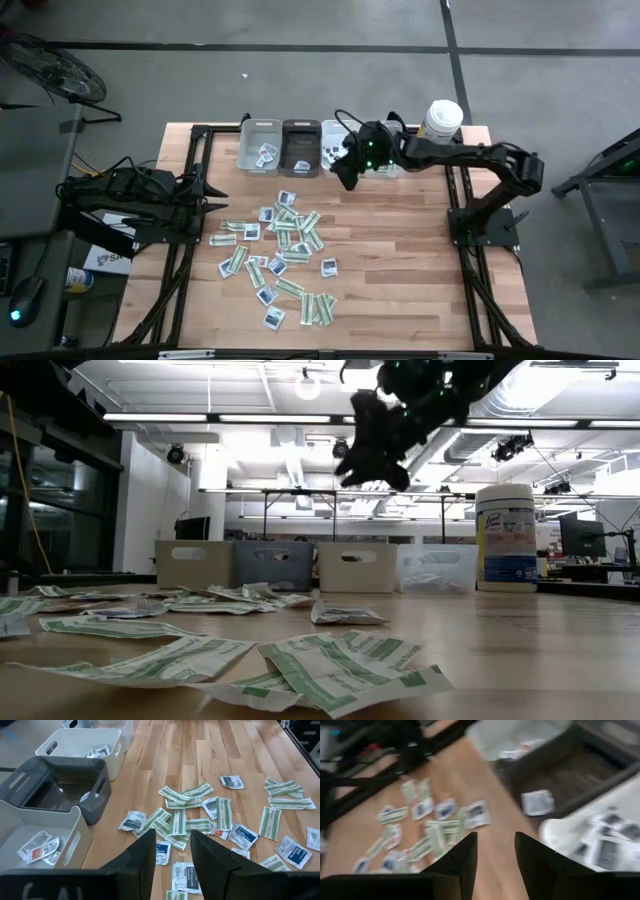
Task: Pick & Place First Aid Supplies
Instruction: Put the black towelette pack into the white bin
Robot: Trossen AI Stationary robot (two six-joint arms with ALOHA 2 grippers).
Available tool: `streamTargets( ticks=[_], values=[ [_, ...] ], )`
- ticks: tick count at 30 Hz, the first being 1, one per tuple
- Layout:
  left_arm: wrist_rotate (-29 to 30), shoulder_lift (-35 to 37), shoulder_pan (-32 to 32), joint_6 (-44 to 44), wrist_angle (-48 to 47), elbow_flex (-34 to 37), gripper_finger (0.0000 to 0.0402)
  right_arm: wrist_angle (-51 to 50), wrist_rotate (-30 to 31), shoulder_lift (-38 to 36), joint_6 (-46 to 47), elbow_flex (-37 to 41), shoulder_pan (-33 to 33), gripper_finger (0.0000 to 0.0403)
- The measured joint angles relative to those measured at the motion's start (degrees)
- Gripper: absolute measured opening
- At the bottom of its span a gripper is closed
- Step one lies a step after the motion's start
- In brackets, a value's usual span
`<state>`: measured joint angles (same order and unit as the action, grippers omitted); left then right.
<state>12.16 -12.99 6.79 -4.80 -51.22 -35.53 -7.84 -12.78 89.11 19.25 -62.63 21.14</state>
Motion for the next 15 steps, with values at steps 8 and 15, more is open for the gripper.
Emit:
streamTargets(
  ticks=[8,15],
  values=[
    [-0.04,0.0,-0.02,0.0,0.0,0.0,0.0119,-0.06,-1.46,-0.84,2.26,0.0,-9.75,0.0124],
    [-0.07,0.0,0.0,0.19,0.0,0.0,0.0119,-0.04,6.32,-0.84,4.72,0.0,-21.22,0.0124]
  ],
)
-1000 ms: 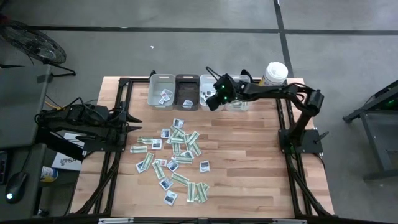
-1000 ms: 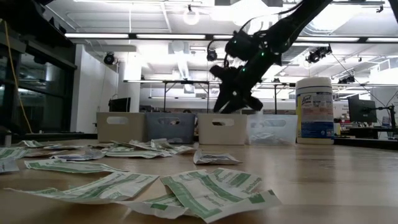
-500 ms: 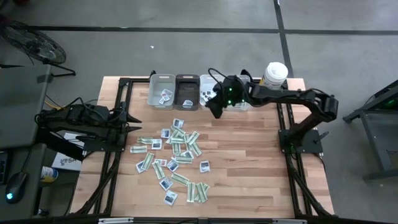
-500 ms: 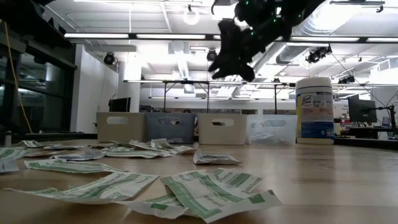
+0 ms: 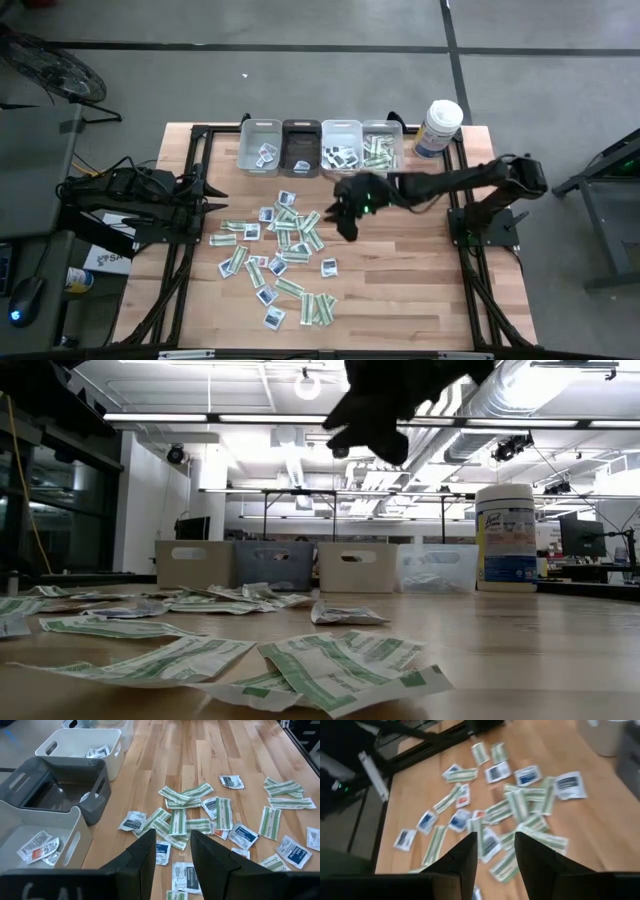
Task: Pick & Place First Aid Supplies
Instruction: Put the black towelette pack into the white bin
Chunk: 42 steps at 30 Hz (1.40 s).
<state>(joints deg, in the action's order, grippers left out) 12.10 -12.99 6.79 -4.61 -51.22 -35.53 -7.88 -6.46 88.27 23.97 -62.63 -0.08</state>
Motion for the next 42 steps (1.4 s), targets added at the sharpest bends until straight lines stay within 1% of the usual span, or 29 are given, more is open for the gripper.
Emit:
streamTargets(
  ticks=[4,7,11,16,20,25,29,33,37,42],
  values=[
    [-0.01,0.0,-0.01,0.71,0.0,0.0,0.0119,-0.03,6.05,0.11,-1.97,0.0,-6.29,0.0124],
    [-0.87,0.0,-0.01,1.66,-0.01,0.0,0.0119,0.12,10.37,0.41,-1.23,0.0,-10.05,0.0124],
    [-1.25,0.0,0.0,1.78,-0.66,0.0,0.0119,0.2,12.22,2.19,-0.67,0.0,-14.4,0.0124],
    [-1.71,0.0,-0.02,1.37,-1.97,0.0,0.0119,0.72,12.16,5.88,-0.86,0.0,-17.7,0.0124],
    [-2.86,0.0,-0.01,1.34,-3.11,0.0,0.0119,2.8,9.19,8.43,-0.52,0.0,-18.62,0.0128],
    [-3.84,0.0,-0.01,1.34,-3.34,0.0,0.0119,2.46,8.87,11.27,0.65,0.0,-18.41,0.0153],
    [-3.82,0.0,0.0,1.34,-3.32,0.0,0.0119,2.64,8.24,14.43,-1.23,0.0,-18.24,0.0171],
    [-3.82,0.0,0.0,1.32,-3.38,0.0,0.0119,2.61,8.13,17.22,-5.28,0.0,-18.48,0.0174],
    [-3.8,0.0,0.0,1.28,-3.39,0.0,0.0119,2.54,10.45,19.14,-8.56,0.0,-18.78,0.0175],
    [-3.79,0.0,-0.02,0.67,-3.38,0.0,0.0119,1.94,14.89,20.81,-7.54,0.0,-18.31,0.0175]
  ],
)
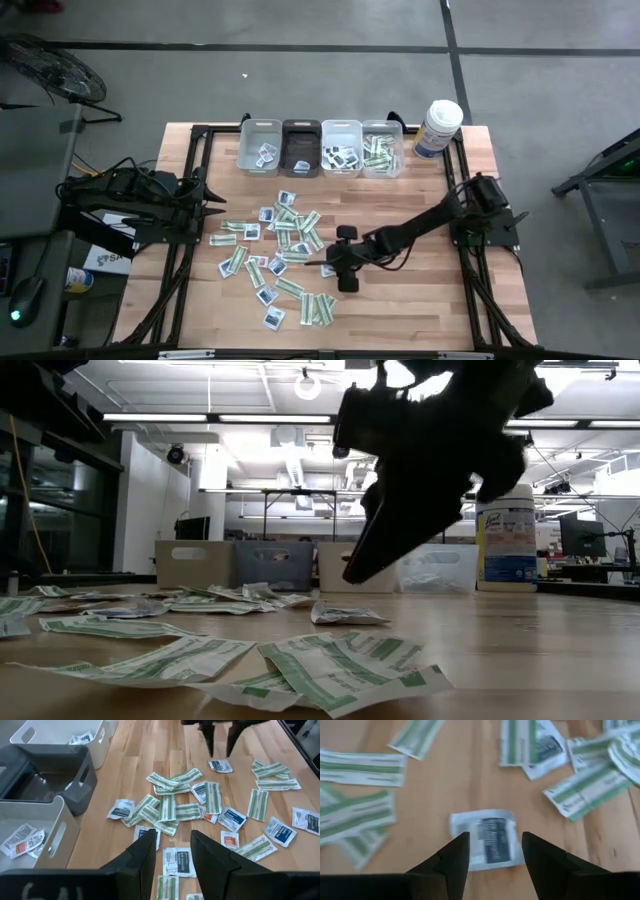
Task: Pick & Place First Aid Supplies
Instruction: Put the black towelette pack into the white bin
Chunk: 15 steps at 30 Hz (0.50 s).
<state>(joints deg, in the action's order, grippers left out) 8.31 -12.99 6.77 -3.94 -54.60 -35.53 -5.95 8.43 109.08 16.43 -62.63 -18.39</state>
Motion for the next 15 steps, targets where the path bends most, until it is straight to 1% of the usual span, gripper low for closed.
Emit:
streamTargets(
  ticks=[6,15],
  values=[
    [0.1,0.0,-0.01,-0.86,-0.01,0.0,0.0119,-1.81,0.6,2.16,0.33,0.0,-0.03,0.0174],
    [0.2,0.0,-0.01,-0.86,-0.01,0.0,0.0119,-3.3,1.85,4.41,6.54,-0.26,-0.05,0.0174]
  ],
)
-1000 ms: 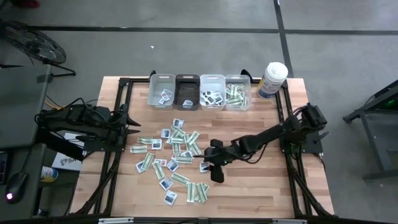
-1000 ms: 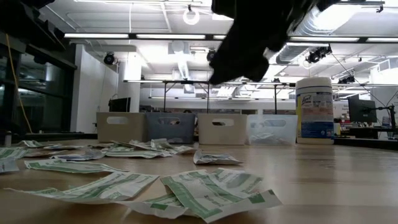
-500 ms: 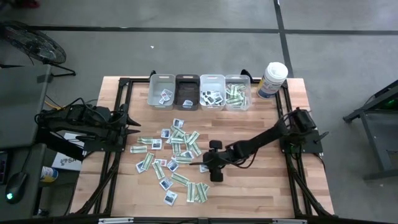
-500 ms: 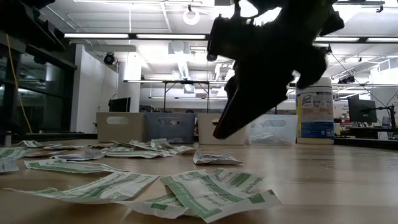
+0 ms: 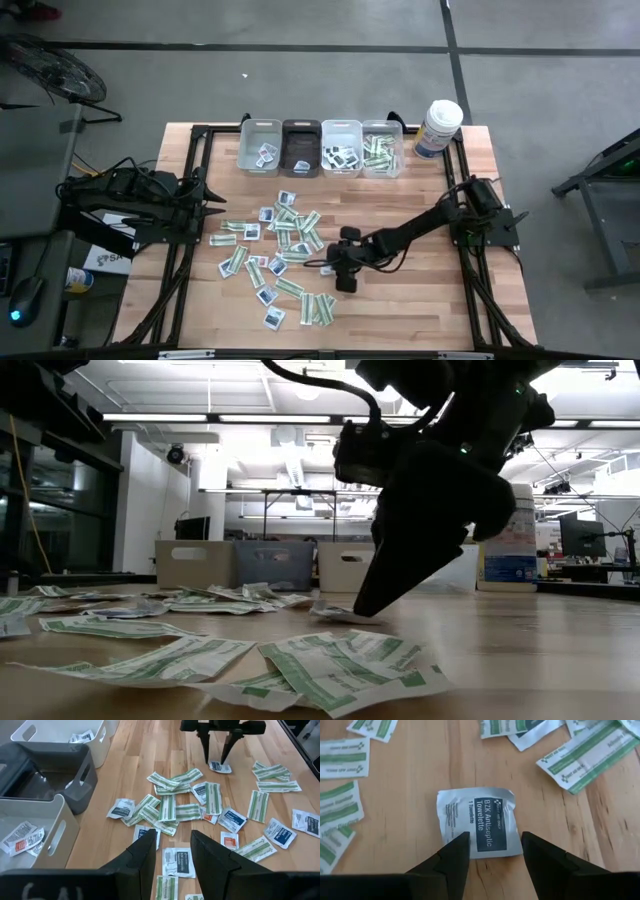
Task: Pick & Place First Aid Supplies
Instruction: Put the black towelette pack into the white bin
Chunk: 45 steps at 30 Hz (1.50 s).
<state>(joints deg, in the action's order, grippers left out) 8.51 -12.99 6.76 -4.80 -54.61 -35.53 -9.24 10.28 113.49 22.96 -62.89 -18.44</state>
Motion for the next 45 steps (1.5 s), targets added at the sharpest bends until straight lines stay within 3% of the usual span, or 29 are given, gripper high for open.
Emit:
streamTargets(
  ticks=[7,28,45],
  values=[
    [0.03,0.0,0.02,-0.02,-0.02,0.0,0.0119,-0.53,-0.16,1.53,6.22,-0.07,0.0,0.0155],
    [0.05,0.0,0.01,-0.02,-0.02,0.0,0.0119,0.08,1.84,1.64,13.28,0.22,0.07,0.0008],
    [-0.5,0.0,0.02,-0.02,-0.02,0.0,0.0119,1.53,2.74,-4.04,17.11,0.61,-0.03,0.0]
  ],
)
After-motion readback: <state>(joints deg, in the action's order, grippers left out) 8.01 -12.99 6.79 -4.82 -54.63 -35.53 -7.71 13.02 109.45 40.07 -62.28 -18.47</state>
